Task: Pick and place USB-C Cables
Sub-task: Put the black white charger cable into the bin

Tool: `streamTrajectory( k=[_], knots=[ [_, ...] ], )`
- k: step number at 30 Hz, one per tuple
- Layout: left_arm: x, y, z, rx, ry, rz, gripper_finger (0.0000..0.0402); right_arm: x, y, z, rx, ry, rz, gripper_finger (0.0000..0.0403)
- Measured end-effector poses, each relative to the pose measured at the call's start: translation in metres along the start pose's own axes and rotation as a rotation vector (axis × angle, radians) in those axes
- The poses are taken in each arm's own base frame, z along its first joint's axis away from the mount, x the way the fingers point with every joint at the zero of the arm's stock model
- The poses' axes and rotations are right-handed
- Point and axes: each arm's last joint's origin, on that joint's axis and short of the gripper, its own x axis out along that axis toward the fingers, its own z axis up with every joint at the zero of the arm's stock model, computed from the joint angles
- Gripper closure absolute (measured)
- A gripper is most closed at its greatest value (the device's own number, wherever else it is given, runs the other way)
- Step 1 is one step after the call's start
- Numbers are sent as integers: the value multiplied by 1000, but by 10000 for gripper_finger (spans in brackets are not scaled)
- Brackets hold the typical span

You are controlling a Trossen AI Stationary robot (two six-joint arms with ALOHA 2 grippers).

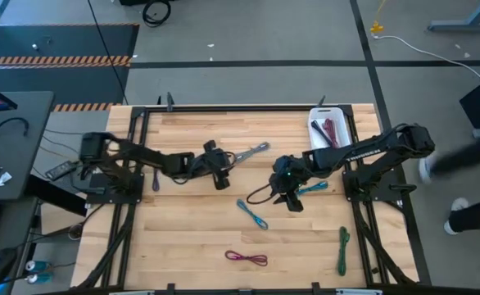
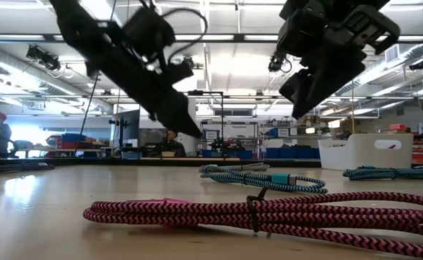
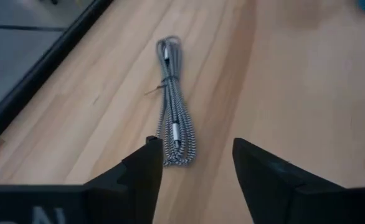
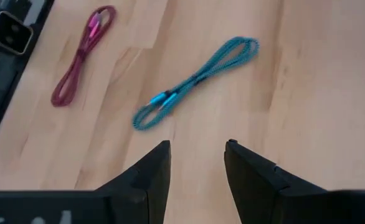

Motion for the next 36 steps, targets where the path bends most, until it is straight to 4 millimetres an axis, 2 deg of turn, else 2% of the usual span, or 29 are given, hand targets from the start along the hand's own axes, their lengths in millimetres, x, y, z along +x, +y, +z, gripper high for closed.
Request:
streamTrajectory(
  k=[9, 16, 20, 24, 29, 32, 36],
  knots=[
    [44, 20, -24, -113, 0, 26, 116, 2, 10, -10, 46, 102, 8, 247],
    [69, 20, -34, -136, 12, -38, 120, 1, 9, -17, 101, 173, -65, 247],
    [78, 17, -32, -136, 16, -48, 148, 0, 7, -21, 121, 208, -125, 247],
    [82, 16, -28, -126, 51, -58, 200, -2, 5, -26, 153, 259, -212, 247],
    [84, 15, -25, -116, 73, -88, 299, -2, 3, -30, 184, 275, -274, 247],
    [85, 15, -23, -108, 84, -100, 367, 1, 2, -40, 188, 311, -290, 247],
    [85, 14, -14, -113, 74, -97, 374, -2, -3, -61, 250, 427, -465, 247]
  ],
)
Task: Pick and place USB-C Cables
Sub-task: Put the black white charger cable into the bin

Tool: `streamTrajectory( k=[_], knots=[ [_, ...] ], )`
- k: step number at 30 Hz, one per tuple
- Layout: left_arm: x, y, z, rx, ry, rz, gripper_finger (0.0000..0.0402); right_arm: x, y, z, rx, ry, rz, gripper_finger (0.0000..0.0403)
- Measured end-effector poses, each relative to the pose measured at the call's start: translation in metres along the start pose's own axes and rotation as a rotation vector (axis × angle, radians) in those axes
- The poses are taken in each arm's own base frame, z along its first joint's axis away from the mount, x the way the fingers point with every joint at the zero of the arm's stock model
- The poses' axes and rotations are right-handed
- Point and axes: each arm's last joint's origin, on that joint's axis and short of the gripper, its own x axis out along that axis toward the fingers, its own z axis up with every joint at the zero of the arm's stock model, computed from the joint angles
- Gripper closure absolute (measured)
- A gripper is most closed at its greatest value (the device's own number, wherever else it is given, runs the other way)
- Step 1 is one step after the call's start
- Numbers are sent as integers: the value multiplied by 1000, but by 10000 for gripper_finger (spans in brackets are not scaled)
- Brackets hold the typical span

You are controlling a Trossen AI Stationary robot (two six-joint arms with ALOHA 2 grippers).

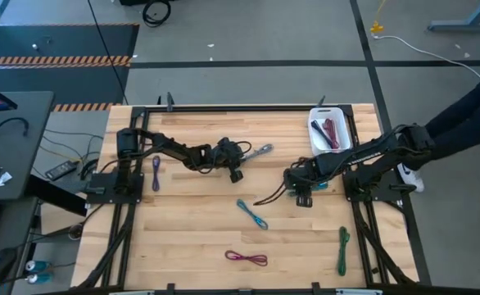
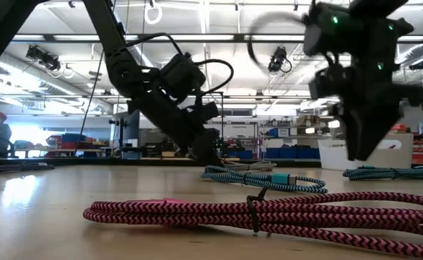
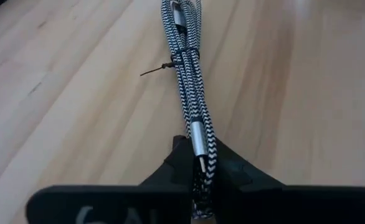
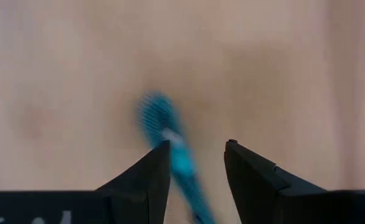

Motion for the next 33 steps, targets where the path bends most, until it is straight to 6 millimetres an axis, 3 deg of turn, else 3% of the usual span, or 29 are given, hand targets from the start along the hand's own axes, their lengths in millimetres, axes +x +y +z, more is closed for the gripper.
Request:
streamTrajectory(
  k=[2, 6, 10, 14, 22, 28, 33],
  knots=[
    [-3, -2, 9, -1, -19, -3, 374, 4, -3, -7, 29, 31, -77, 247],
    [-16, -6, 53, -26, -177, -18, 374, 3, 1, -9, 25, 23, -80, 247],
    [-22, -9, 92, -22, -230, -28, 374, -2, 7, -16, 19, 45, -83, 247],
    [-26, -2, 152, 6, -298, -37, 374, -14, 12, -34, 46, 125, -116, 247],
    [23, 26, 229, 39, -309, -164, 374, -45, 22, -67, 86, 152, -119, 247],
    [82, 34, 246, 9, -379, -239, 374, -60, 31, -79, 116, 63, -52, 247],
    [110, 41, 226, -107, -639, -271, 374, -67, 37, -85, 117, 3, -12, 247]
  ],
)
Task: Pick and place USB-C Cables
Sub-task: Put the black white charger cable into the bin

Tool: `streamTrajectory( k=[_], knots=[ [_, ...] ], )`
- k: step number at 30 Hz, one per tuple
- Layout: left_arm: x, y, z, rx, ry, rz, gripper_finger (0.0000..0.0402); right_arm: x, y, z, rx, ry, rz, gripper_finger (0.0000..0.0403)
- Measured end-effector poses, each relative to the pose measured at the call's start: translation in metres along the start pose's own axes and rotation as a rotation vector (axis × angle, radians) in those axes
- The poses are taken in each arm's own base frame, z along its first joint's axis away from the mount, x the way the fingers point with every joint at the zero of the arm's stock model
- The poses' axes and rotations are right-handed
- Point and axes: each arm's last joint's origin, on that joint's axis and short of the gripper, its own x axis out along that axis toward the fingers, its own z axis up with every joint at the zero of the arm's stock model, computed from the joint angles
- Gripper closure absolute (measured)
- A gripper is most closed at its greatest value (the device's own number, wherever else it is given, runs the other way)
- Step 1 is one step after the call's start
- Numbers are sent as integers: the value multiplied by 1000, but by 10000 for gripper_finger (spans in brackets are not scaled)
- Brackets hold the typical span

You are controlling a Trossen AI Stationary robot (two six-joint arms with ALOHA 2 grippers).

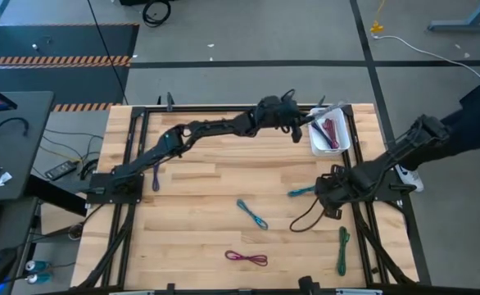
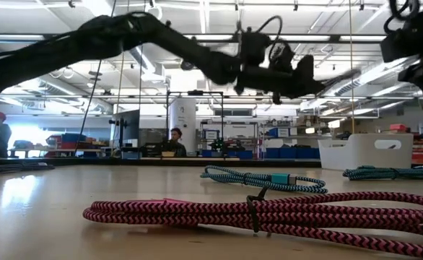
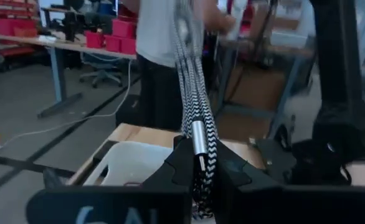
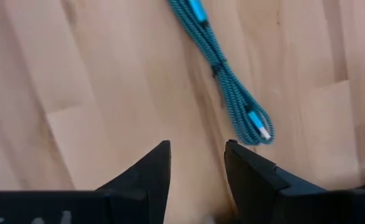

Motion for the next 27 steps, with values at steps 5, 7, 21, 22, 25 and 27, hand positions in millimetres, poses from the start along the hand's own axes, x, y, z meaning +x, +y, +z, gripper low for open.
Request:
streamTrajectory(
  k=[5, 7, 21, 22, 25, 27],
  knots=[
    [5, 9, -28, -84, -90, -6, 374, -1, 6, 1, 1, -45, 39, 247],
    [9, 8, -32, -87, -88, -11, 374, -2, 7, 2, 8, -56, 52, 247],
    [26, -22, -75, 8, -35, -58, 375, -2, 12, 6, 23, -101, 109, 247],
    [26, -22, -77, 7, -28, -58, 375, -2, 13, 6, 26, -102, 111, 247],
    [26, -21, -79, 10, -10, -56, 365, -2, 13, 6, 42, -98, 114, 247],
    [26, -22, -79, 10, -6, -58, 355, -2, 13, 6, 50, -98, 115, 247]
  ],
)
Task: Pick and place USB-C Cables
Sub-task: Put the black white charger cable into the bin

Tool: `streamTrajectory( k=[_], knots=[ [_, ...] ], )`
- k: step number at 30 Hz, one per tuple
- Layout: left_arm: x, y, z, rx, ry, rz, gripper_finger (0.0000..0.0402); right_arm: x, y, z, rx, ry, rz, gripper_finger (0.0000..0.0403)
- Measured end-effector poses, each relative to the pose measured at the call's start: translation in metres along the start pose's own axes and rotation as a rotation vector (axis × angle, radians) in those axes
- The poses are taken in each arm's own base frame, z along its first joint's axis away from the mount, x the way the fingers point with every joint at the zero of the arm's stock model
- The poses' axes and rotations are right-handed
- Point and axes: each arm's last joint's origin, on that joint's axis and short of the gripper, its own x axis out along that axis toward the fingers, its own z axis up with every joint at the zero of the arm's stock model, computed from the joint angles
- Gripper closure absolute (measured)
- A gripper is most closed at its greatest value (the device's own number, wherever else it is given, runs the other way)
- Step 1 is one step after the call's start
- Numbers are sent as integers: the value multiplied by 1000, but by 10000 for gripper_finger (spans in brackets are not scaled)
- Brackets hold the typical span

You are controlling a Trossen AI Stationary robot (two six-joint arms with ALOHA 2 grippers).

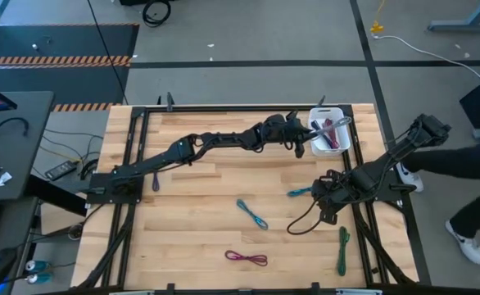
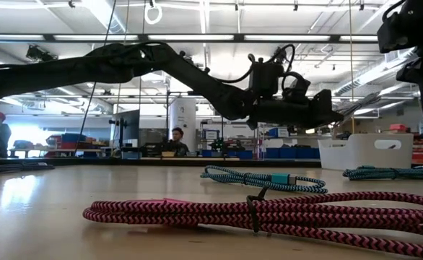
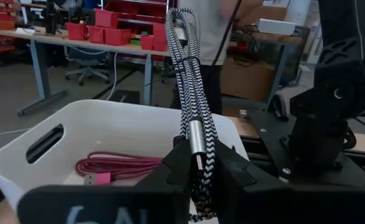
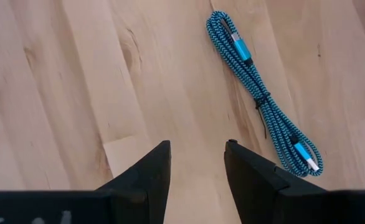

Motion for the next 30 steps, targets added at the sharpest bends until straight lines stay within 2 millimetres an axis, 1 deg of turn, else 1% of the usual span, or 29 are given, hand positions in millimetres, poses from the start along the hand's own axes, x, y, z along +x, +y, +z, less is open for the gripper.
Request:
streamTrajectory(
  k=[3, 12, 15, 17, 19, 22, 24, 26, 28, 30],
  knots=[
    [0, -3, 0, 0, -1, -5, 350, 0, 0, 0, 19, 1, 4, 247],
    [1, -8, -1, 0, 1, -16, 353, 0, 0, 0, 65, 0, 4, 247],
    [1, -8, -1, -1, 9, -40, 356, 1, 1, 2, 72, -38, -14, 247],
    [1, -7, -1, -6, 56, -56, 365, 3, 1, 5, 18, -114, -51, 247],
    [-1, -7, 1, 1, 129, -66, 376, 6, -2, 8, -60, -151, -107, 247],
    [-6, -9, 20, 43, 248, -63, 378, 0, -7, 13, -98, -157, -172, 251],
    [-14, -16, 43, 106, 336, -49, 378, -11, -8, 17, -117, -152, -198, 252],
    [-21, -25, 66, 183, 401, 3, 378, -25, -11, 20, -146, -139, -232, 253],
    [-27, -35, 77, 257, 471, 52, 378, -41, -12, 24, -196, -165, -281, 253],
    [-31, -45, 76, 307, 544, 72, 378, -52, -16, 27, -259, -211, -362, 253]
  ],
)
